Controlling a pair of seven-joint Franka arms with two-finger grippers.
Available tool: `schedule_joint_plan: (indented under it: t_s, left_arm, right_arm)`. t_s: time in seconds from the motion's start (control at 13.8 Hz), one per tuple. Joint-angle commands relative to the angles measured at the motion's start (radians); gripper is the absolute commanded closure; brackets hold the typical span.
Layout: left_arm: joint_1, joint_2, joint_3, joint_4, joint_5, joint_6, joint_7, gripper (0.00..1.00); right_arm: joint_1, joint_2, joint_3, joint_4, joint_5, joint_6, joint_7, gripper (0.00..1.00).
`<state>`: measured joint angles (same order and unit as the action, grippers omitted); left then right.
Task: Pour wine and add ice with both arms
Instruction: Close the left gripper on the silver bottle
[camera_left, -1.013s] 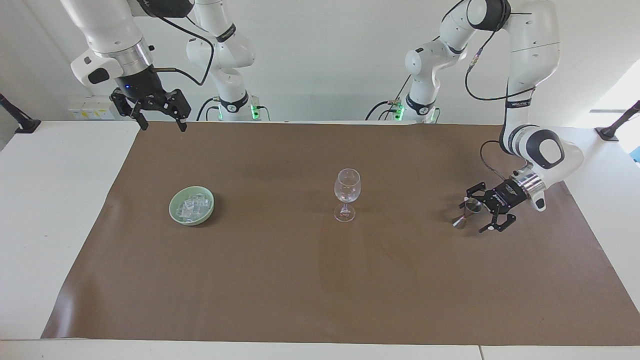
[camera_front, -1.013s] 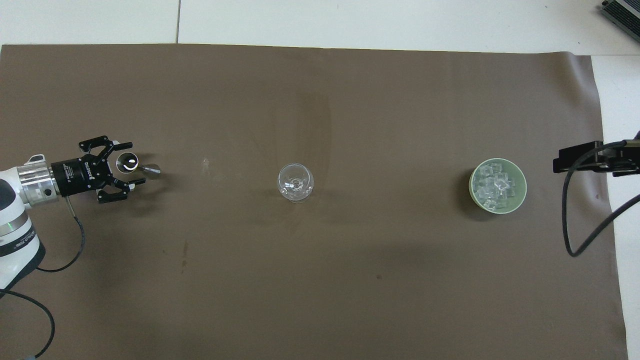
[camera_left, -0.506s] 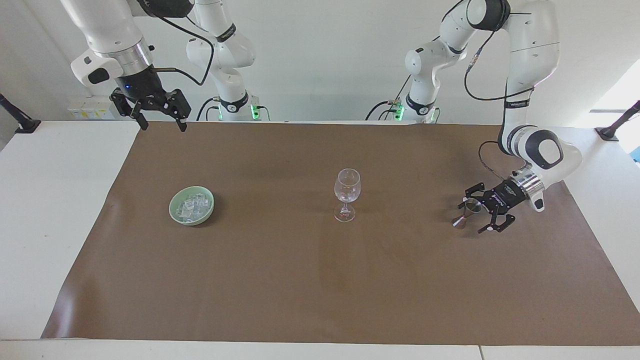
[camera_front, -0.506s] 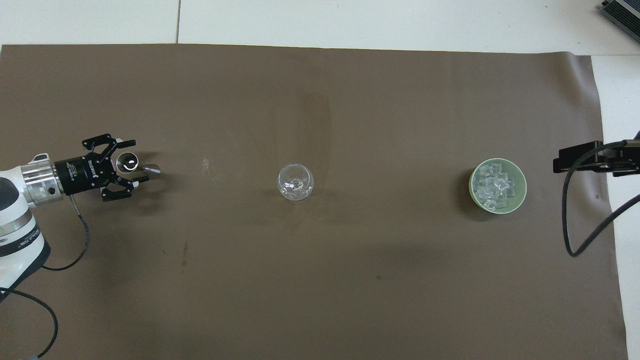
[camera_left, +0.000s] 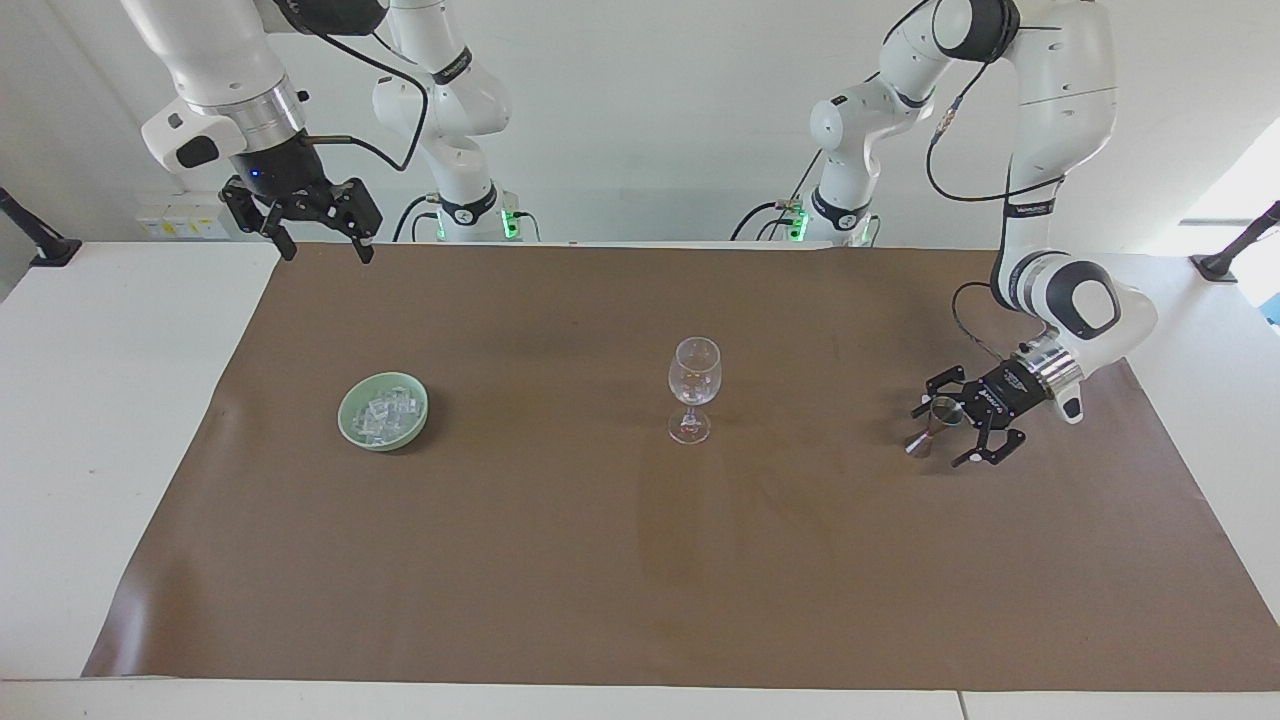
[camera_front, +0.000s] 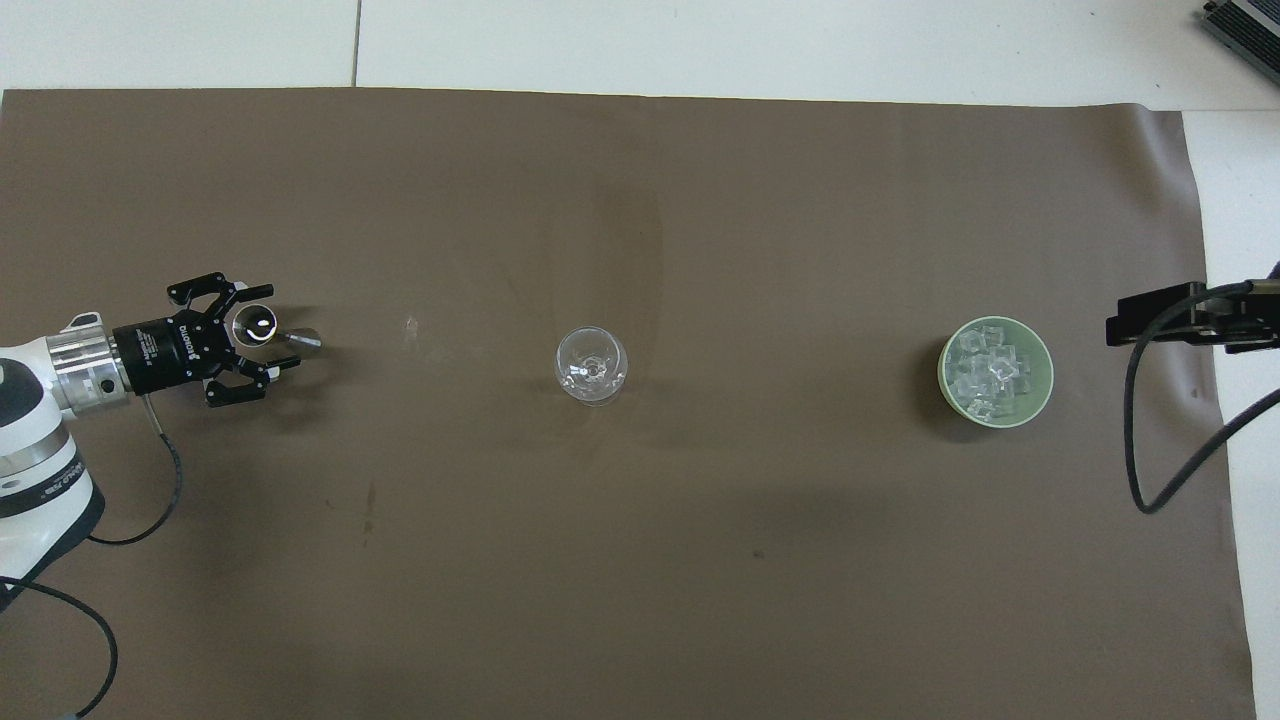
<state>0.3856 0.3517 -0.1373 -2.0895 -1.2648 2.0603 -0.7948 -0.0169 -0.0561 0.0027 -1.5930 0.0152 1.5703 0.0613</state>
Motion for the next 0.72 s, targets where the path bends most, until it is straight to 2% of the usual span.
schedule_joint_plan:
  t_s: [0.0, 0.51, 0.65]
  left_arm:
    - [0.009, -0.007, -0.005, -0.021, -0.025, 0.018, 0.022, 0.0]
    - [0.01, -0.008, -0.01, -0.021, -0.022, 0.003, 0.02, 0.2]
    - [0.009, -0.008, -0.01, -0.021, -0.021, 0.003, 0.02, 0.21]
  right_arm:
    - [-0.001, -0.021, -0.004, -0.021, 0.019, 0.0, -0.025, 0.0]
    - [-0.001, -0.021, -0.004, -0.021, 0.019, 0.0, -0.025, 0.0]
    - [-0.001, -0.021, -0.004, -0.021, 0.019, 0.0, -0.025, 0.0]
